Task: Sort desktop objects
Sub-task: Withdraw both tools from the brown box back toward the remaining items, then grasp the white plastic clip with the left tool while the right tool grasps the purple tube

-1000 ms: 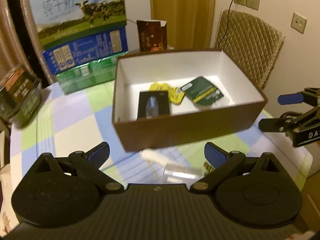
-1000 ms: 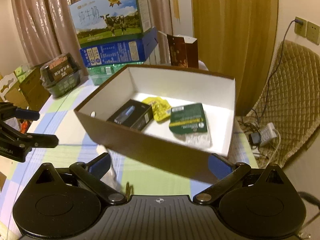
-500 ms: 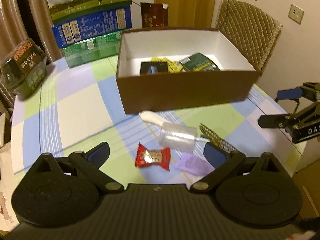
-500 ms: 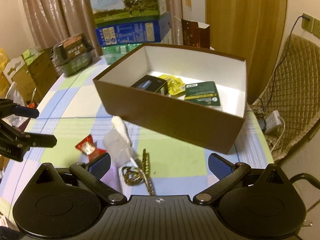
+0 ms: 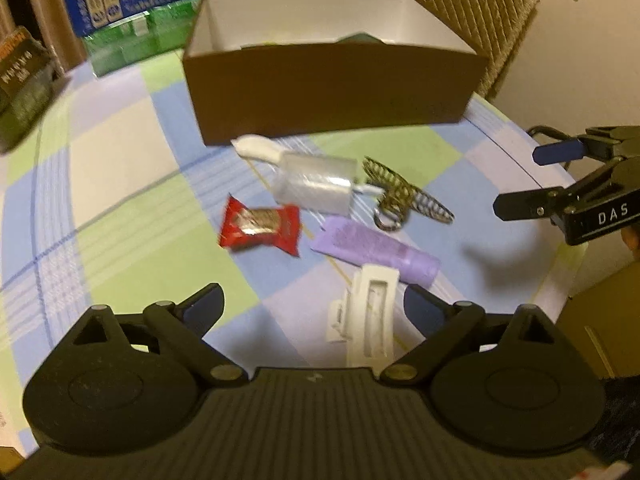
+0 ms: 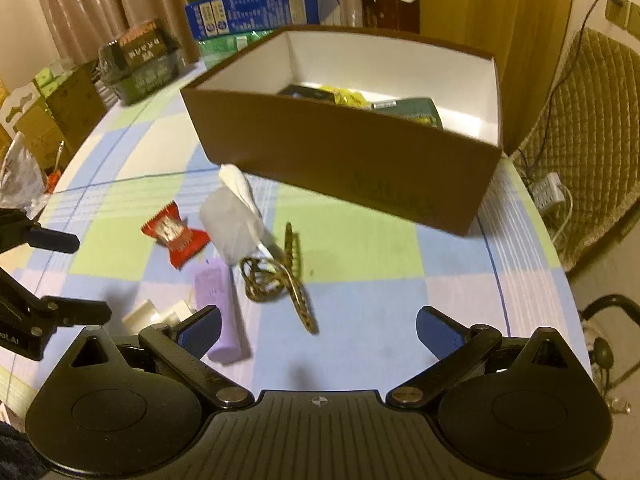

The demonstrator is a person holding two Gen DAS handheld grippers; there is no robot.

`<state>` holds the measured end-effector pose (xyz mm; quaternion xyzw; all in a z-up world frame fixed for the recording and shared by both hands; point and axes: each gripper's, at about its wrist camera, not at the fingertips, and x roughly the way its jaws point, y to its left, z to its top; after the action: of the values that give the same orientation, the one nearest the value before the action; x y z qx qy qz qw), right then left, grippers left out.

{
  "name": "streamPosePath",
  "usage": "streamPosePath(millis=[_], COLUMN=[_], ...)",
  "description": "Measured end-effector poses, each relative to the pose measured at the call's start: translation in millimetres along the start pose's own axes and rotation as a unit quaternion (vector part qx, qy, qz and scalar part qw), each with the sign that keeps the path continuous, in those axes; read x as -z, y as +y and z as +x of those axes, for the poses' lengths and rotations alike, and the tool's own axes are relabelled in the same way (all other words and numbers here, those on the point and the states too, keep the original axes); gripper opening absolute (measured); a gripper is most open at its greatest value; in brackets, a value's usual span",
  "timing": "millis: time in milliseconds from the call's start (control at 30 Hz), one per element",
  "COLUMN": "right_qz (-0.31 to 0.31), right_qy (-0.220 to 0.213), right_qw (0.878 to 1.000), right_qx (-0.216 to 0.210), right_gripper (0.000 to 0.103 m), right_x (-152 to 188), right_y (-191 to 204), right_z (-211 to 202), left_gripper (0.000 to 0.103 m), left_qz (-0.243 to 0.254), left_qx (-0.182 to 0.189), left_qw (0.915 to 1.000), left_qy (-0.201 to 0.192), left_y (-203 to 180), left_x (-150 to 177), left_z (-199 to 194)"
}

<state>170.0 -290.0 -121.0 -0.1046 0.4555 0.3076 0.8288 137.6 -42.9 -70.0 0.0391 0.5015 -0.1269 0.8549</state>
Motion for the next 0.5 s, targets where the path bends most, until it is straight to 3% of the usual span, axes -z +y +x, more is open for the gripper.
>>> streamPosePath(millis=[267,500], right_qz=[0.021,0.037], right_qy=[0.020,0.033], right_qw=[1.000,0.999], right_qx=[0.011,0.022], right_gripper=[0.101,0.101], right_x=[13,22], right_y=[-12,-21], right_z=[7,12], left_gripper=[0.088,0.084], left_qz=[0.017,0.028], left_qx=[0.027,0.028], left_qw=[0.9991,0.9983], left_qy=[0.026,0.043], left_y=[-13,-20], left_x=[10,12], left_z=[27,51])
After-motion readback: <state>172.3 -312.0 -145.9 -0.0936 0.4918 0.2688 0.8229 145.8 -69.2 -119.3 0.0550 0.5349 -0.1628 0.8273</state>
